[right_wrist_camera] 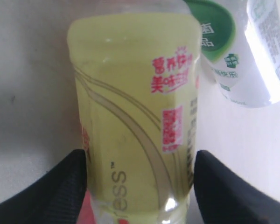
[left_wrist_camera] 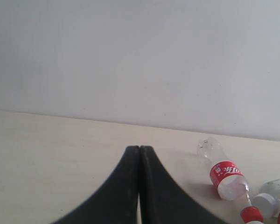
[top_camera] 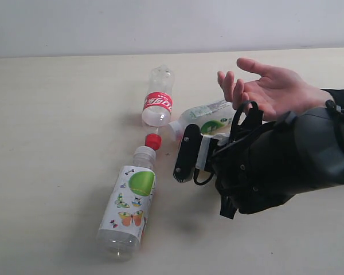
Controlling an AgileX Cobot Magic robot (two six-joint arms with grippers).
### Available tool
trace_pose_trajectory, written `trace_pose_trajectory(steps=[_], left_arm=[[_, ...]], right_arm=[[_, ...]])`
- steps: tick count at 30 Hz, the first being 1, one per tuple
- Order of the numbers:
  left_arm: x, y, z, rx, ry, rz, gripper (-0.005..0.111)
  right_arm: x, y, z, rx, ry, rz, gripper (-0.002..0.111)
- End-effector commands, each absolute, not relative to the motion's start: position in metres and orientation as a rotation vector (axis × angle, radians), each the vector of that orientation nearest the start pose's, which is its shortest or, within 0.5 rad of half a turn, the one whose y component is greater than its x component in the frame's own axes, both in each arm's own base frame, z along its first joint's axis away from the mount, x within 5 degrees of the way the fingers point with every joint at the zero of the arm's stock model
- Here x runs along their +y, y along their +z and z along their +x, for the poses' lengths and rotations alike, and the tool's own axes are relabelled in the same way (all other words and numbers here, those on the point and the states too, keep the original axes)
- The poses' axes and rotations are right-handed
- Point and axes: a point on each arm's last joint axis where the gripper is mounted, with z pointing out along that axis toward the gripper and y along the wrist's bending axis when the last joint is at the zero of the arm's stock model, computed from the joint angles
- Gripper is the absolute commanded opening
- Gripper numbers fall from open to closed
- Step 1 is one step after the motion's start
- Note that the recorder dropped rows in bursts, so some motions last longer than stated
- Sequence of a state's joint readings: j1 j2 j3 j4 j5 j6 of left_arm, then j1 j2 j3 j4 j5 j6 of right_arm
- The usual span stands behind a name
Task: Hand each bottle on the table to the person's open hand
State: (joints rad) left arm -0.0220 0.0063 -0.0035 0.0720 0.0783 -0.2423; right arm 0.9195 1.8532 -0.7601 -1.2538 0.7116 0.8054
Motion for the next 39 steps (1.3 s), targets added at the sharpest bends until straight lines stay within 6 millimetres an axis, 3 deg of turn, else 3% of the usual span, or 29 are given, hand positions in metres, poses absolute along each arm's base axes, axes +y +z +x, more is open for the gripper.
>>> trace_pose_trajectory(steps=[1,26,39], left_arm=[[-0.001,0.206,0.056,1.558,-0.143,-0.119,0.000],[-0.001,0.206,0.056,1.558,-0.143,-0.119,0.000],[-0.001,0.206,0.056,1.558,-0.143,-0.119,0.000]], right_arm=[[0.196,0.117,0.223,2.150,-0.745,-1.407,0.000],[0.198,0.120,0.215,2.139,-0.830,-1.411,0.000],[0.193,0.162,0.205,2.180,-0.671,-1.354,0.000]])
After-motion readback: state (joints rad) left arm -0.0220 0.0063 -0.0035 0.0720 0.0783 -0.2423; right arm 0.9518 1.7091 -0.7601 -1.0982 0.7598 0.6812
